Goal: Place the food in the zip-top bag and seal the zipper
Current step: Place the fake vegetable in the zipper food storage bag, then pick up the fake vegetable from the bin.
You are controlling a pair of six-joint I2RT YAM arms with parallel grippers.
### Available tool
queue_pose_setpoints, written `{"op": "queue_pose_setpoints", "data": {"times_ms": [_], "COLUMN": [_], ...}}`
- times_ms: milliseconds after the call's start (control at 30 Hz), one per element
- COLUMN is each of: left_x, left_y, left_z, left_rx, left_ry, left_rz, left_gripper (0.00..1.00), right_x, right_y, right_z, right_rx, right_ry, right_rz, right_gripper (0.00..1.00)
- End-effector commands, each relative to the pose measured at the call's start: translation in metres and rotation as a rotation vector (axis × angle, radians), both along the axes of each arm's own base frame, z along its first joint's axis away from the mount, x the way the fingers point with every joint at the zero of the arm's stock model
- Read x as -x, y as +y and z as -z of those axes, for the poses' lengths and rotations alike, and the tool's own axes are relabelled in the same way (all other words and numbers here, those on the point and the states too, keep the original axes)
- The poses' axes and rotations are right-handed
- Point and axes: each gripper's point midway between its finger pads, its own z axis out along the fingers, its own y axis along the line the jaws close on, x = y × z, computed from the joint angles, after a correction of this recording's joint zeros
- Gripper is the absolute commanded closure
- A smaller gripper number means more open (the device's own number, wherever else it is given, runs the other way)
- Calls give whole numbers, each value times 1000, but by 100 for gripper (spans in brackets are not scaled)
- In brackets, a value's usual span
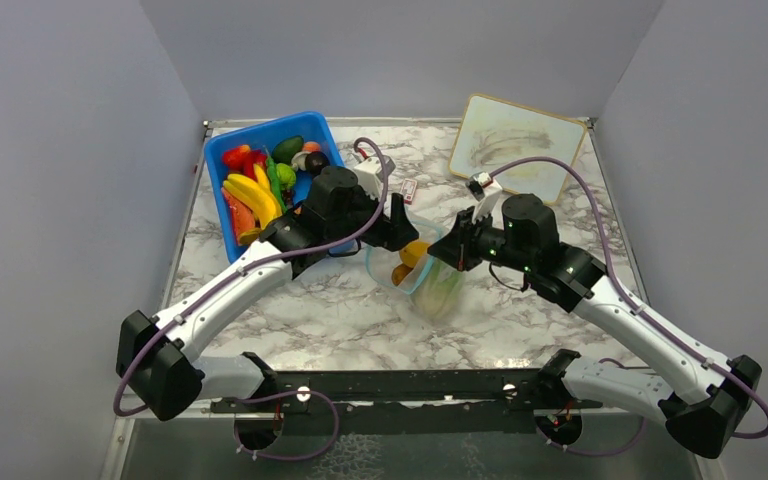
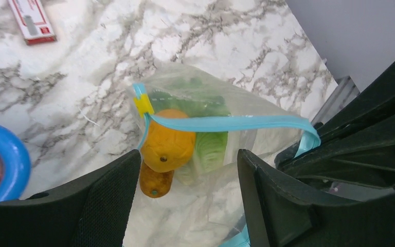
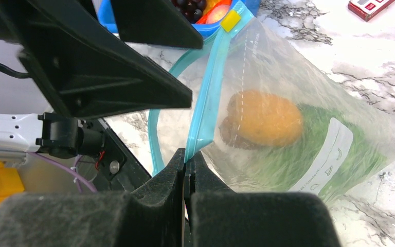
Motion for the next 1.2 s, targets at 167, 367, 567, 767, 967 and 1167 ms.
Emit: {"op": "queue_pose_setpoints", "data": {"times_ms": [167,367,567,767,967,1167], "left_x": [-34,-62,-99,-142,-180,-219], "left_y": [43,71,103,143,163,176], "left_z": [-42,-46,-34,-18,17,45], "left_rx": [-132,-258,-330,-314,-280,-201], "left_ry": [-211,-277,-245,-190,-80,-28], "left_rz": [-219,-364,-470,-607,-654,-690], "left_gripper": [27,19,14,17,28,31], "right_x": [3,4,6,7,6,6], "right_y": [1,0,-1,3,3,3], "right_z": [-10,-10,-12,-15,-12,-11], "right_rx": [-42,-40,-43,-63,-53,-56], "right_ry": [-46,-53,-61,-61,-59,-56], "right_rz": [-20,-26,-28,-46,-45,-42], "right_gripper": [99,99,99,99,99,99]}}
